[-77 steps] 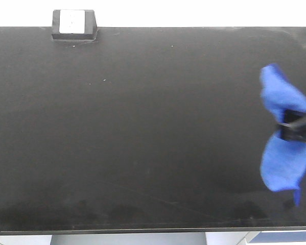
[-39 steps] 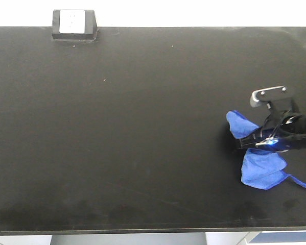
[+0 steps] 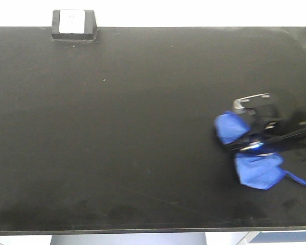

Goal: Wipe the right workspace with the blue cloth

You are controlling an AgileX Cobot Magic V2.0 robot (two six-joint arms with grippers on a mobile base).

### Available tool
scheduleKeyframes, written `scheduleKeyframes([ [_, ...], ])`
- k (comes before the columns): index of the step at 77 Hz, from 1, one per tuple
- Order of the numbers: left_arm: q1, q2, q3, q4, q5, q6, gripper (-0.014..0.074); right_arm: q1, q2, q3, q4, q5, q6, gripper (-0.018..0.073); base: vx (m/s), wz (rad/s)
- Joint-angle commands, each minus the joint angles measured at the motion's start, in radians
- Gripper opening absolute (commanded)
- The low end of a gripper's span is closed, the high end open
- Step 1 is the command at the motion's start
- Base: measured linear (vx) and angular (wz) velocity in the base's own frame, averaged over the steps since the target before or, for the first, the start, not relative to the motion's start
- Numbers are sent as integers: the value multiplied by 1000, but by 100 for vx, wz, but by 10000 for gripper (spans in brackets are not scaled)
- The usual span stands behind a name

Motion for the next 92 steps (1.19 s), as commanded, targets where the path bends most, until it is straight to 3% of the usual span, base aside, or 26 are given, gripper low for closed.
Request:
scheduleKeyframes([
  [1,-7,0,-25,-5,-82,1,-6,116,-19,-15,40,0,-33,-4,0,0],
  [9,-7,0,-25,-5,-82,1,-6,250,-17,-15,50,-62,-23,-4,0,0],
  [17,-7,0,-25,-5,-82,1,-6,269,-4,-15,61,-106,6,-4,0,0],
  [24,-7,0,-25,-5,-82,1,-6,205,17,-15,60,-113,10,-4,0,0],
  [46,-7,0,-25,-5,-82,1,-6,-142,81,-15,57,-115,-19,-4,0,0],
  [56,-7,0,-25,-5,-82,1,-6,-174,80,-15,65,-101,-19,-4,0,0],
  [65,-7,0,-25,-5,-82,1,-6,-89,80,-15,69,-79,-19,-4,0,0],
  [83,-7,0,-25,-5,-82,1,-6,254,80,-15,63,-99,-27,-4,0,0],
  [92,-7,0,-25,-5,-82,1,-6,345,80,-15,63,-125,-26,-4,0,0],
])
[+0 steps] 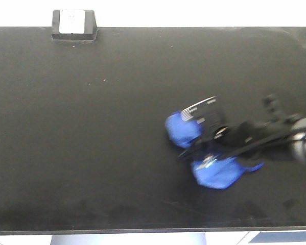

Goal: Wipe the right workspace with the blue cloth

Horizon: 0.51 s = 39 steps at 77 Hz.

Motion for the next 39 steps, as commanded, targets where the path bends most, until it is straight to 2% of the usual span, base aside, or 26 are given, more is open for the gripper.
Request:
scheduleKeyframes([
  [1,-7,0,-25,-5,-82,1,-6,51,-7,3,-8,75,-10,-4,0,0],
  [6,-7,0,-25,-5,-82,1,-6,41,-7,3,-7,55,-4,-4,0,0],
  [11,-7,0,-25,-5,-82,1,-6,-1,-7,3,-7,38,-4,-4,0,0],
  [28,-7,0,-25,-5,-82,1,-6,-267,-7,3,-7,-12,-6,-4,0,0],
  [39,-7,0,-25,-5,-82,1,-6,-370,-7,3,-7,-22,-6,10,0,0],
])
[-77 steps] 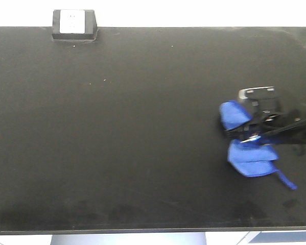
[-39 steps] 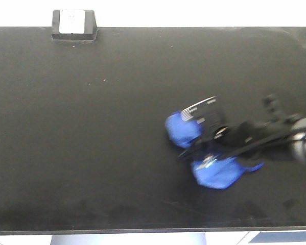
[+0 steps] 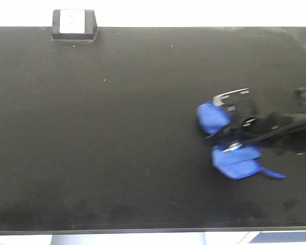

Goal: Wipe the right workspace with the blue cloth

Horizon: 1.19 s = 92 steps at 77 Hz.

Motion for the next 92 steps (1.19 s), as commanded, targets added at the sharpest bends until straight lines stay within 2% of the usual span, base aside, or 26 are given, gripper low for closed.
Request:
scheduleKeyframes([
  [1,-7,0,-25,-5,-82,1,-6,-48,-14,1,-7,12,-7,14,0,0],
  [13,-7,0,-25,-5,-82,1,-6,-43,-14,1,-15,13,-19,100,0,0],
  [21,-7,0,-25,-5,-82,1,-6,-43,-14,1,-15,11,-19,210,0,0],
  [41,-7,0,-25,-5,-82,1,-6,-43,-81,1,-15,22,-18,550,0,0],
  [50,-7,0,-25,-5,-82,1,-6,-43,-177,1,-15,22,-18,620,0,0],
  [63,-7,0,-25,-5,-82,1,-6,-43,-379,1,-15,68,-18,606,0,0],
  [76,-7,0,-25,-5,-82,1,-6,-43,-649,1,-14,188,-18,529,0,0],
  [84,-7,0,-25,-5,-82,1,-6,-43,-822,1,-15,296,-18,412,0,0],
  [90,-7,0,-25,-5,-82,1,-6,-46,-945,1,-24,385,-11,283,0,0],
  [92,-7,0,-25,-5,-82,1,-6,-46,-981,1,-30,425,-5,215,0,0],
])
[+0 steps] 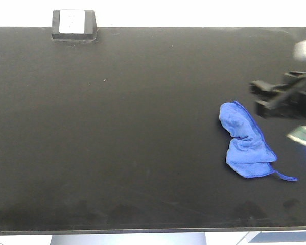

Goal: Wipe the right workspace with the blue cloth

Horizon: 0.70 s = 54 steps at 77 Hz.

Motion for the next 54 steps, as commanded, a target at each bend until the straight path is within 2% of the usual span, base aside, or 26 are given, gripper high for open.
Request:
scheduleKeyframes([
  [1,-7,0,-25,-5,-82,1,-6,-7,-108,-27,-15,52,4,201,0,0],
  [4,-7,0,-25,-5,-82,1,-6,-7,-167,-27,-23,98,7,100,0,0],
  [9,-7,0,-25,-5,-82,1,-6,-7,-236,-27,-32,167,8,-14,0,0],
  [19,-7,0,-25,-5,-82,1,-6,-7,-345,-27,-57,239,19,-10,0,0],
  [30,-7,0,-25,-5,-82,1,-6,-7,-435,-27,-38,291,19,-8,0,0],
  [54,-7,0,-25,-5,-82,1,-6,-7,-497,-27,-39,315,19,-8,0,0],
])
